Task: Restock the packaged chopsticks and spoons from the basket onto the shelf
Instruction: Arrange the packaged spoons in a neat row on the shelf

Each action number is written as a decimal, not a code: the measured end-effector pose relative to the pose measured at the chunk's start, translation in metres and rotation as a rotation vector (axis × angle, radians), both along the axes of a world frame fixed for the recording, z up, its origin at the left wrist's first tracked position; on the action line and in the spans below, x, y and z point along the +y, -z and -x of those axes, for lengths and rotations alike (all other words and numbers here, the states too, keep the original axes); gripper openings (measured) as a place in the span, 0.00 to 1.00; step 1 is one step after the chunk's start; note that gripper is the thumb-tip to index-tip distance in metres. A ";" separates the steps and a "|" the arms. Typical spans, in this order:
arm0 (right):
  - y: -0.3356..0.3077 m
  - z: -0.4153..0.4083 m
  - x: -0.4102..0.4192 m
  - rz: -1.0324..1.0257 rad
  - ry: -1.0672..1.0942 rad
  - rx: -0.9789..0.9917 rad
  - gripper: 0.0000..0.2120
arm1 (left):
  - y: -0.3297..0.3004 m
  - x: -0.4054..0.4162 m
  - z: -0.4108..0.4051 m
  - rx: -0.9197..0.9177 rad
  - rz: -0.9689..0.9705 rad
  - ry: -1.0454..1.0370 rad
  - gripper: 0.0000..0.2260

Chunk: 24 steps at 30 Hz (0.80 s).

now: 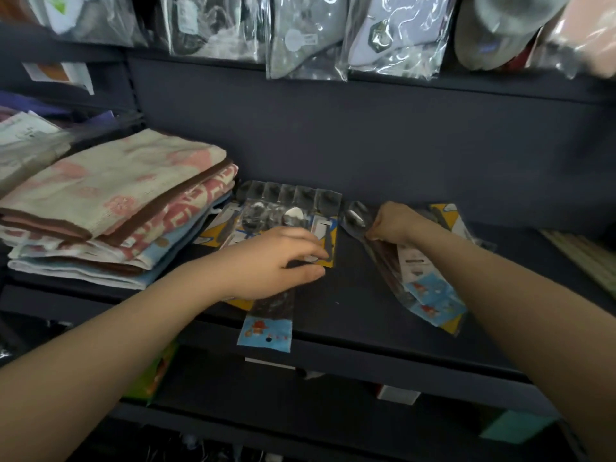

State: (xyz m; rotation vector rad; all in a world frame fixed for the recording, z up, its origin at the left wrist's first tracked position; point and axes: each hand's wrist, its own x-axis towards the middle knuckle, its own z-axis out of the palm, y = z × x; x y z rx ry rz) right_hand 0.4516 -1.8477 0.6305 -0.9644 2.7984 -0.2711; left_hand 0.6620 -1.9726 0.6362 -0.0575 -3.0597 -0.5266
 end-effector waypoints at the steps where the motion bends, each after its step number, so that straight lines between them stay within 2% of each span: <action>1: -0.003 -0.001 0.003 -0.026 0.002 -0.015 0.19 | -0.003 0.004 0.003 0.000 -0.005 0.003 0.17; 5: -0.018 -0.006 0.011 -0.216 -0.033 -0.065 0.19 | -0.006 0.017 0.013 -0.003 0.015 -0.024 0.16; 7: -0.017 -0.006 0.014 -0.175 -0.031 -0.102 0.17 | -0.004 0.021 0.017 0.007 0.018 -0.047 0.16; 10: -0.011 0.001 0.020 0.126 0.026 -0.247 0.16 | -0.004 0.029 0.019 0.032 0.006 -0.097 0.15; 12: -0.017 0.006 0.029 0.364 0.055 -0.347 0.16 | -0.006 0.035 0.022 0.068 -0.070 -0.148 0.15; 17: -0.041 -0.026 0.049 0.885 0.046 -0.652 0.10 | -0.010 0.058 0.033 0.163 -0.538 -0.257 0.09; 19: -0.043 -0.049 0.048 0.981 -0.011 -0.778 0.11 | -0.012 0.070 0.036 0.197 -0.687 -0.283 0.12; 21: -0.042 -0.067 0.046 0.992 -0.071 -0.834 0.11 | -0.012 0.078 0.036 0.221 -0.780 -0.324 0.14; 24: -0.041 -0.079 0.042 0.924 -0.123 -0.795 0.11 | -0.012 0.079 0.030 0.194 -0.886 -0.398 0.09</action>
